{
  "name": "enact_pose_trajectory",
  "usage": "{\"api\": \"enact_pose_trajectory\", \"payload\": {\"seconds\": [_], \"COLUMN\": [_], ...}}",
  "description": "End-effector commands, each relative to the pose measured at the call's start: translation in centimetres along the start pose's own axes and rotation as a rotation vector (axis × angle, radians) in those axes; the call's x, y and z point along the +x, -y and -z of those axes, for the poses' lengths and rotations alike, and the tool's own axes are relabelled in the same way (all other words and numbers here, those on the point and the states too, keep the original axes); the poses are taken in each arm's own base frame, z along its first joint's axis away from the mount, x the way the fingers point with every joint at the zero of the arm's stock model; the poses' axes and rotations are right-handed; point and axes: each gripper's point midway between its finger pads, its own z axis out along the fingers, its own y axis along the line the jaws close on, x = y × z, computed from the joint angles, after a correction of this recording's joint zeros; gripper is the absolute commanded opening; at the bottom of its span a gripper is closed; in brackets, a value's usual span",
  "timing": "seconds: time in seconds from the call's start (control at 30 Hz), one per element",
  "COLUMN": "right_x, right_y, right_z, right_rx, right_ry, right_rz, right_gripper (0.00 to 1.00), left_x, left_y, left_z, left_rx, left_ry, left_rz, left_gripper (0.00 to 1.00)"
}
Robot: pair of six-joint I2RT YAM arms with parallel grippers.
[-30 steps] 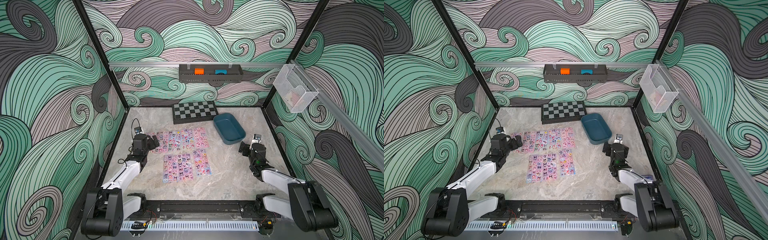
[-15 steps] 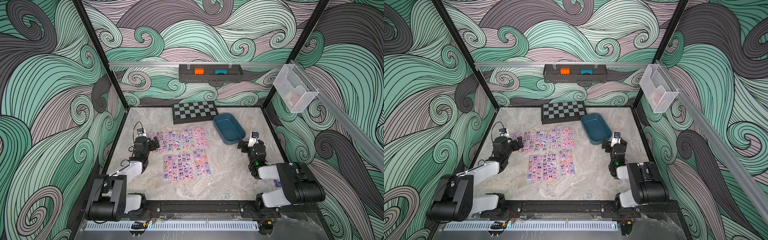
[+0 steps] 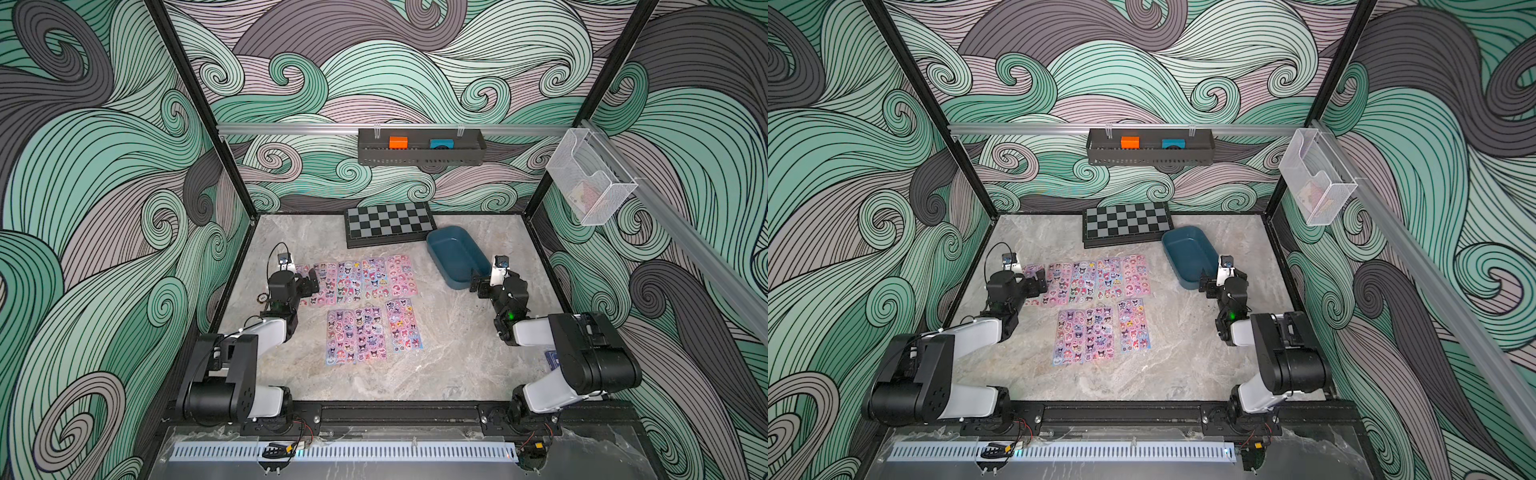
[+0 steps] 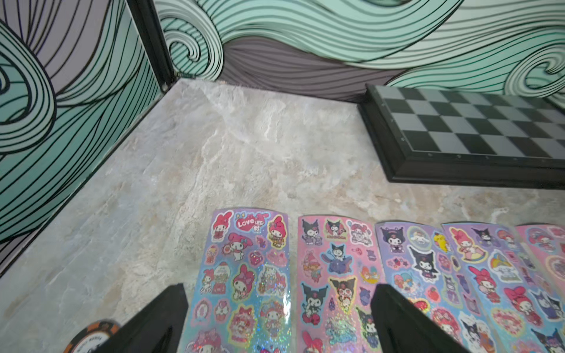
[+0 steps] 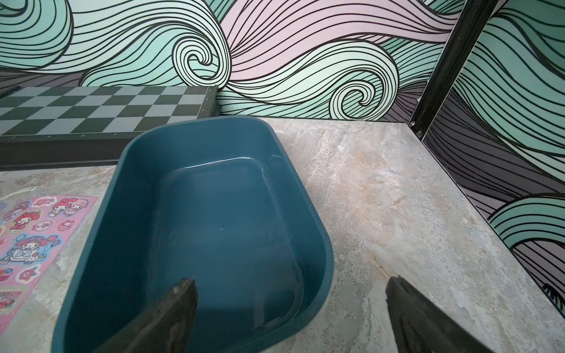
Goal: Take the stickers out of the storage box
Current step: Reset both arms
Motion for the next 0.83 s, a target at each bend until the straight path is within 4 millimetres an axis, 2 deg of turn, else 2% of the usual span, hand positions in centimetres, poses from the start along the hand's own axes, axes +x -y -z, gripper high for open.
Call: {"api": "enact_pose_trajectory", "payload": {"seconds": [0.0,0.03,0.1,0.13,0.27,0.8], "right_x": [0.1,0.1,0.0,0.1,0.1,0.1], "right_y": [-0.2,-0.3,-1.0,-1.5,-1.9,-2.0], "right_z": [-0.2,-0.1,-0.1,-0.2,0.0,-0.1], "right_rx": [-0.006,-0.007,-0.047,-0.074,-0.094,-0.104], "right_ry": [-0.011,-0.008,-0.003,-0.011,-0.003,-0.009], "right_rz": [0.011,0.011,0.030,0.040,0.054,0.052], "right_gripper": [0.99,0.99,0.99,0.99,0.99,0.99], "left_x": [-0.6,-0.6,-0.1,-0.5,-0.2,-0.2], "left_y": [0.1,0.4,0.5,0.6,0.9,0.9], "left_z": [-1.8,-2.4,-2.1,-2.3,-2.5,-2.4], "left_rx": [0.016,0.023,0.035,0.035,0.051,0.051], "left_ry": [0.066,0.053,-0.022,-0.040,-0.040,-0.045], "left_rz": [-0.029,-0.052,-0.033,-0.026,-0.039,-0.039], "left_gripper": [0.99,0.98,0.98,0.99,0.99,0.98]}}
